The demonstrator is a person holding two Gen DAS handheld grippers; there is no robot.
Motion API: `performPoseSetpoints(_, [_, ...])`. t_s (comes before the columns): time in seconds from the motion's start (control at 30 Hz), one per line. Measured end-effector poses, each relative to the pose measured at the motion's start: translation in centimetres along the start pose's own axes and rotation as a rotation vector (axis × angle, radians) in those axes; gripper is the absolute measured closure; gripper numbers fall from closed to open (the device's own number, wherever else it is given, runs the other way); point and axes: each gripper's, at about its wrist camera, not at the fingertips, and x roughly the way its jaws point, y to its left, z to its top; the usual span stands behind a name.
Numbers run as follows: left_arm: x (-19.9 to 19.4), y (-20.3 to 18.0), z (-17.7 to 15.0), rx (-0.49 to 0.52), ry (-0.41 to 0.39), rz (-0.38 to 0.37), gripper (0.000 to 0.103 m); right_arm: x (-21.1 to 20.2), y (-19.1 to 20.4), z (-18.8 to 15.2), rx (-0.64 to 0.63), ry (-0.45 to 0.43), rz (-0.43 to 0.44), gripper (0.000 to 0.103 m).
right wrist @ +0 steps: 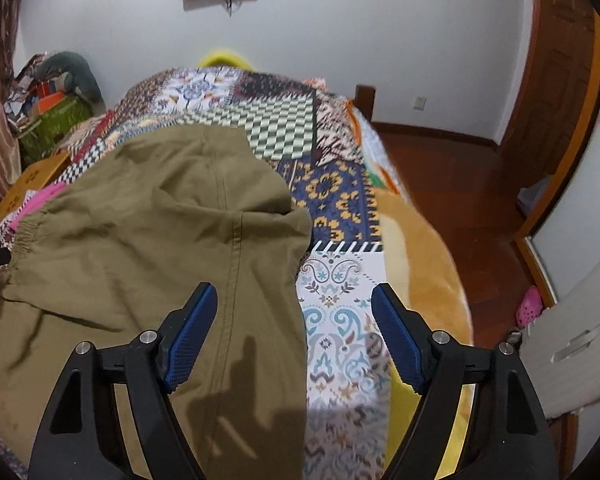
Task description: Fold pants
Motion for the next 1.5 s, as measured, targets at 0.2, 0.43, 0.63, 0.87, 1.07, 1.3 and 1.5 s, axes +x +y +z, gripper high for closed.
performPoseSetpoints(0.2, [1.7,-0.7,-0.3,0.046,0.030,-0.020,0.034,3.4,-0.2,0.1,-0.014,0.088,0.043,0.030])
performPoseSetpoints(0.43, [1.7,-1.6,-0.2,0.122,0.016,-0.010,0.048,4.8,0.4,-0.8,-0.081,0.158,0.069,0.084])
performPoseSetpoints(0.63, [1.6,-1.3,0.1,0.142,0.012,0.003,0.054,4.2,0.3,-1.3,-0.089,0.172,0.078,0.095])
performPoseSetpoints(0.87, [1.2,-0.5,-0.2,0.104,0.024,-0.013,0.055,2.5,0.5,-2.8,-0.085,0.179,0.088,0.096])
performPoseSetpoints(1.07, [0.9,-0.4,0.1,0.093,0.048,-0.032,0.053,1.7,-0.2,-3.0,-0.035,0.180,0.081,0.097])
performPoseSetpoints(1.3, [-1.8,0.6,2.2,0.048,-0.024,-0.024,0.045,0.5,-0.8,0.0,-0.015,0.106,0.083,0.073])
performPoseSetpoints(1.5, [-0.6,2.0,4.8,0.016,-0.023,0.015,0.041,1.8,-0.4,3.8,-0.002,0.029,0.103,0.059])
